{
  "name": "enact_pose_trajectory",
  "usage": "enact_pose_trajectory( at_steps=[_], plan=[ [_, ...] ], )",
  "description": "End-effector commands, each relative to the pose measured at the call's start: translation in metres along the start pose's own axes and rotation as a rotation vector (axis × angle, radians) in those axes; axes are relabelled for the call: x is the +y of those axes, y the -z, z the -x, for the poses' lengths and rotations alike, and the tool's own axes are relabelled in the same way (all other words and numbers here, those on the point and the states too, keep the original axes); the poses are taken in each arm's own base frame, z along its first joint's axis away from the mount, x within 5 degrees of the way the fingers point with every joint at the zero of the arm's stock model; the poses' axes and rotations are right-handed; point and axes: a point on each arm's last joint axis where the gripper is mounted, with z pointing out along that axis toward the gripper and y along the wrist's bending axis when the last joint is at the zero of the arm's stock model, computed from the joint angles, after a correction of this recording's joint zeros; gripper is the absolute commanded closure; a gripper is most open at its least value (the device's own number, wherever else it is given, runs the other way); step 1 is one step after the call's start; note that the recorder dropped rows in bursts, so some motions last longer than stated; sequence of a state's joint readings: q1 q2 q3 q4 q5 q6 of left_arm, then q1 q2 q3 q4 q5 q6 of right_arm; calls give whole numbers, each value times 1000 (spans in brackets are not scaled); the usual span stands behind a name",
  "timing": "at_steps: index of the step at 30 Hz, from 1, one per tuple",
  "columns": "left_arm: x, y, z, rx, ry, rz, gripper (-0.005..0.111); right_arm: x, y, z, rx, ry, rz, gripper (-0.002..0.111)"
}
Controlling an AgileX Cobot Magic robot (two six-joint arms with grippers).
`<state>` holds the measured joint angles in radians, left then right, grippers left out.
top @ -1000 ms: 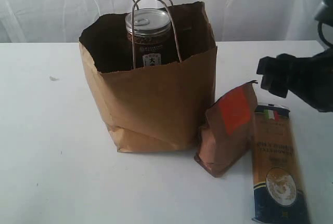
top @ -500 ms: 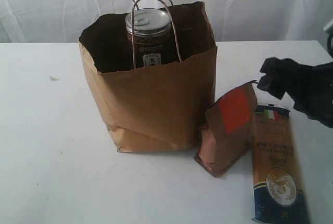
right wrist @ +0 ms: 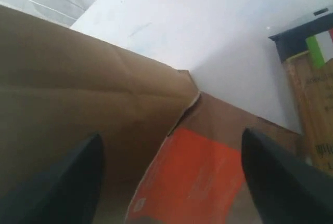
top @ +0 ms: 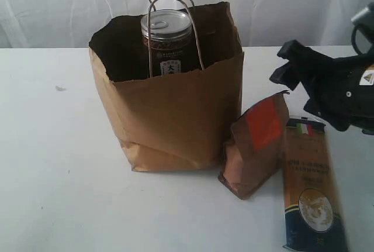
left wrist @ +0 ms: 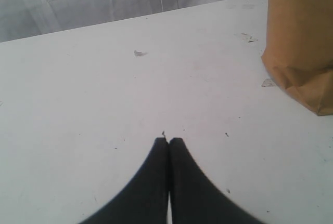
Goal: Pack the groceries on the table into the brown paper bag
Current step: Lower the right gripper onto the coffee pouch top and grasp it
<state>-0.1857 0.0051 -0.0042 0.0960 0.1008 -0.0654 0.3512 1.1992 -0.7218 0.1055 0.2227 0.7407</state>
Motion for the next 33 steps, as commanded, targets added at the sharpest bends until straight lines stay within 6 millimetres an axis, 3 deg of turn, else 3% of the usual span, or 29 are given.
enact_pose_trajectory(
  at_steps=[1,12,20,23,30,33],
  plan=[
    [0,0,-1,-4,3,3,107,15,-8,1,21,24,24,40],
    [0,0,-1,-4,3,3,107,2,-45,-12,129,1,-93,40],
    [0,0,-1,-4,3,3,107,-5,-57,-18,168,31,-131,41],
    [0,0,-1,-4,3,3,107,-6,-57,-19,180,63,-138,51],
    [0,0,-1,-4,3,3,107,-6,-57,-19,189,70,-144,102],
    [0,0,-1,-4,3,3,107,-7,-57,-20,195,79,-148,108]
  ],
)
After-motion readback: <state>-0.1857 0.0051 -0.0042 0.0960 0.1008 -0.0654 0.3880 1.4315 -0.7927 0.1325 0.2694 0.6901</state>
